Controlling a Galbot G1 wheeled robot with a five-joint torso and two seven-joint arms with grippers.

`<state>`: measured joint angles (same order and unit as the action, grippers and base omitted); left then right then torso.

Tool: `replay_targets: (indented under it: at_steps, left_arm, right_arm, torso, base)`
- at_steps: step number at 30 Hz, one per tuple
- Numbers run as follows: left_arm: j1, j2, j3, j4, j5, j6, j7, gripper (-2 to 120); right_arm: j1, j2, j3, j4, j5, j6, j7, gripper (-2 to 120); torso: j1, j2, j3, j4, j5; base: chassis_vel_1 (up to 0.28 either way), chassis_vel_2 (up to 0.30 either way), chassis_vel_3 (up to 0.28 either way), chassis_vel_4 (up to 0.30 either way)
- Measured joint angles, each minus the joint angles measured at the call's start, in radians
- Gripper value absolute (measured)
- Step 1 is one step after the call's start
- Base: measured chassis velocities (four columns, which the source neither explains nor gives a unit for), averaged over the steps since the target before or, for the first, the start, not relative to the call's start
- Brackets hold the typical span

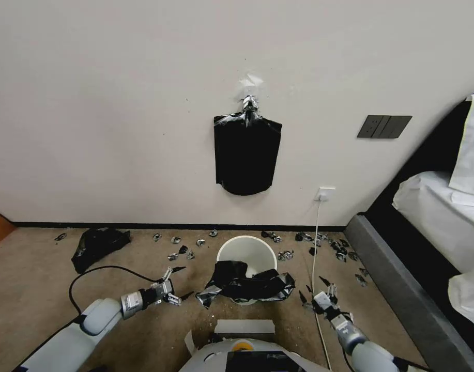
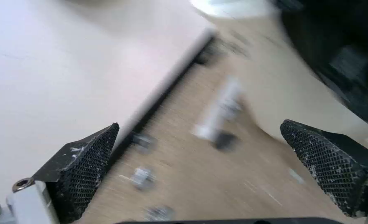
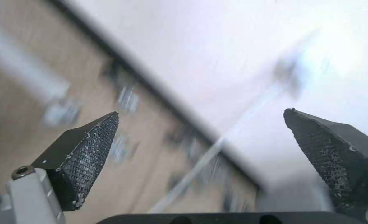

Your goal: Place a trash bag onto the trash bin.

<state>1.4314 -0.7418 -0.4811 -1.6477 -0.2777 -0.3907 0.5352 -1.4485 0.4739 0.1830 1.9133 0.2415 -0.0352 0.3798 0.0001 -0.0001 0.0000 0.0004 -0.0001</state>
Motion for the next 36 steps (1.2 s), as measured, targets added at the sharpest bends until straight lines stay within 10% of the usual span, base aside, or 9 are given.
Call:
replay_targets:
  at_steps: [8,14,36]
  left_arm:
    - [0.007,-0.021,-0.068,-0.116,-0.123,0.057,-0.049,100]
    - [0.024,-0.043,-0.1,-0.153,-0.129,0.07,-0.056,100]
    - [0.119,-0.122,-0.219,-0.218,-0.134,0.079,-0.057,100]
  right_arm:
    - [0.327,-0.045,-0.074,0.012,0.237,0.033,-0.494,100]
    - [0.676,-0.021,-0.301,-0.031,0.435,-0.151,-0.813,100]
    - [1.351,0.321,-0.991,-0.548,0.412,-0.343,-1.081,100]
  torso:
    - [0.0,0.0,0.0,-0.0003,0.0002]
    - [0.0,0.0,0.0,-0.0009,-0.0001]
    - [0.0,0.0,0.0,-0.0003,0.0]
  base:
    - [0.0,0.0,0.0,0.0]
    - [0.0,0.0,0.0,0.0]
    - [0.0,0.0,0.0,0.0]
